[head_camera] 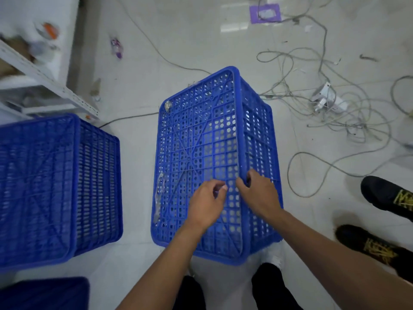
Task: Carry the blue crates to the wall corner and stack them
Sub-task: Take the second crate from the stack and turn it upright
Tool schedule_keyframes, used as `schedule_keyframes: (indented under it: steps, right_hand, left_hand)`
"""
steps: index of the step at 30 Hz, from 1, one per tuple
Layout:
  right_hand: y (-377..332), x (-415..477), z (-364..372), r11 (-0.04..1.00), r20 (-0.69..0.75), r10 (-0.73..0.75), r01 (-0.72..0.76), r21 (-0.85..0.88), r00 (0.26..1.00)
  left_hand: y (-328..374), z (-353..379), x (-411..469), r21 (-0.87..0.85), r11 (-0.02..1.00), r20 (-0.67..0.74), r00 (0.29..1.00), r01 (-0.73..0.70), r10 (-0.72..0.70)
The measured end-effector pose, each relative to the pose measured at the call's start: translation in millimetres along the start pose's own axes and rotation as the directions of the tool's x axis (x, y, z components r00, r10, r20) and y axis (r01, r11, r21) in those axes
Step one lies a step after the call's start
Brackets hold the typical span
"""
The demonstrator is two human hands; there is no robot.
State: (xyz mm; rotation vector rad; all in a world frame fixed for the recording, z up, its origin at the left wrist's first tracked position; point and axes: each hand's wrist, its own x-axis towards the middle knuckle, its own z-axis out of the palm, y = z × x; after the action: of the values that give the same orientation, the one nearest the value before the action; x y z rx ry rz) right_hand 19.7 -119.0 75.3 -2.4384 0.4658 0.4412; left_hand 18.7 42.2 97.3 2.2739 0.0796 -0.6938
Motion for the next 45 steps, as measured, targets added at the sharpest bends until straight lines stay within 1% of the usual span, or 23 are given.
schedule_keyframes:
  steps: [3,5,7,11,13,16,17,19,21,23,24,25,27,28,29,30,32,33,34,35,37,40,45]
  right_hand:
    - [-20,-10,15,0.994,0.008,-0.107,0.107,0.019,0.994]
    - [-35,-15,26,0.987,0.014,-0.158,0.158,0.014,0.987]
    - [-51,-17,36,0.983,0.021,-0.179,0.178,0.031,0.984]
    - [-86,-21,54,0.97,0.09,-0.226,0.216,0.108,0.97]
    - [-101,-21,58,0.961,0.139,-0.25,0.229,0.154,0.958]
    - [-119,-19,64,0.959,0.193,-0.266,0.24,0.147,0.944]
    - [-123,-19,67,0.96,0.186,-0.267,0.244,0.138,0.946]
    - [-127,-20,74,0.96,0.1,-0.265,0.253,0.117,0.959]
    - [-121,-19,81,0.973,0.023,-0.198,0.194,0.128,0.98]
    - [-104,-15,85,0.984,0.04,-0.052,0.045,0.17,0.998]
    - [-93,-14,86,0.982,0.053,0.033,-0.042,0.183,0.998]
    - [-80,-13,86,0.975,0.044,0.113,-0.119,0.189,0.993]
    - [-56,-16,85,0.957,-0.045,0.237,-0.225,0.185,0.971]
    - [-45,-18,85,0.95,-0.084,0.277,-0.26,0.174,0.957]
    - [-35,-20,87,0.944,-0.094,0.306,-0.289,0.158,0.948]
    - [-26,-23,91,0.937,-0.061,0.331,-0.321,0.139,0.942]
    - [-17,-24,100,0.906,0.121,0.381,-0.396,0.147,0.917]
    - [-15,-25,105,0.878,0.215,0.398,-0.438,0.194,0.892]
    - [-14,-25,108,0.845,0.262,0.405,-0.468,0.257,0.876]
    - [-13,-24,110,0.821,0.258,0.411,-0.478,0.313,0.875]
    - [-8,-19,108,0.795,0.214,0.433,-0.483,0.367,0.876]
    - [4,-10,98,0.799,0.206,0.445,-0.491,0.347,0.871]
    - [26,2,76,0.795,0.218,0.461,-0.509,0.33,0.86]
  left_hand:
    - [-9,-3,-9,-0.062,0.997,0.003,0.999,0.038,-0.038]
    - [-17,-8,-11,-0.053,0.998,-0.026,0.999,0.043,-0.045]
    - [-27,-15,-11,-0.011,0.999,-0.056,0.997,0.045,-0.045]
    - [-54,-44,-8,-0.022,0.997,-0.084,0.994,0.075,-0.076]
    - [-67,-57,-8,-0.023,0.996,-0.123,0.989,0.083,-0.086]
    - [-83,-73,-10,0.018,0.996,-0.172,0.982,0.085,-0.08]
    - [-87,-77,-10,0.039,0.995,-0.181,0.98,0.088,-0.08]
    - [-95,-86,-6,0.047,0.993,-0.21,0.973,0.106,-0.094]
    - [-103,-95,-1,-0.042,0.987,-0.239,0.957,0.157,-0.162]
    - [-113,-104,4,-0.197,0.959,-0.244,0.937,0.205,-0.25]
    - [-120,-109,6,-0.231,0.95,-0.259,0.928,0.209,-0.268]
    - [-127,-114,8,-0.253,0.945,-0.28,0.919,0.207,-0.277]
    - [-143,-124,12,-0.324,0.923,-0.308,0.9,0.206,-0.309]
    - [-151,-127,15,-0.353,0.91,-0.315,0.889,0.215,-0.333]
    - [-158,-129,17,-0.373,0.899,-0.323,0.875,0.231,-0.359]
    - [-165,-130,20,-0.383,0.889,-0.335,0.859,0.251,-0.387]
    - [-177,-131,23,-0.394,0.875,-0.359,0.829,0.282,-0.429]
    - [-183,-129,23,-0.4,0.867,-0.36,0.819,0.297,-0.447]
    - [-187,-128,24,-0.41,0.857,-0.351,0.813,0.313,-0.465]
    - [-191,-125,23,-0.428,0.843,-0.336,0.809,0.326,-0.483]
    - [-196,-117,23,-0.468,0.812,-0.299,0.803,0.348,-0.516]
    - [-193,-100,22,-0.496,0.783,-0.276,0.786,0.377,-0.553]
    - [-173,-76,27,-0.544,0.743,-0.224,0.786,0.39,-0.577]
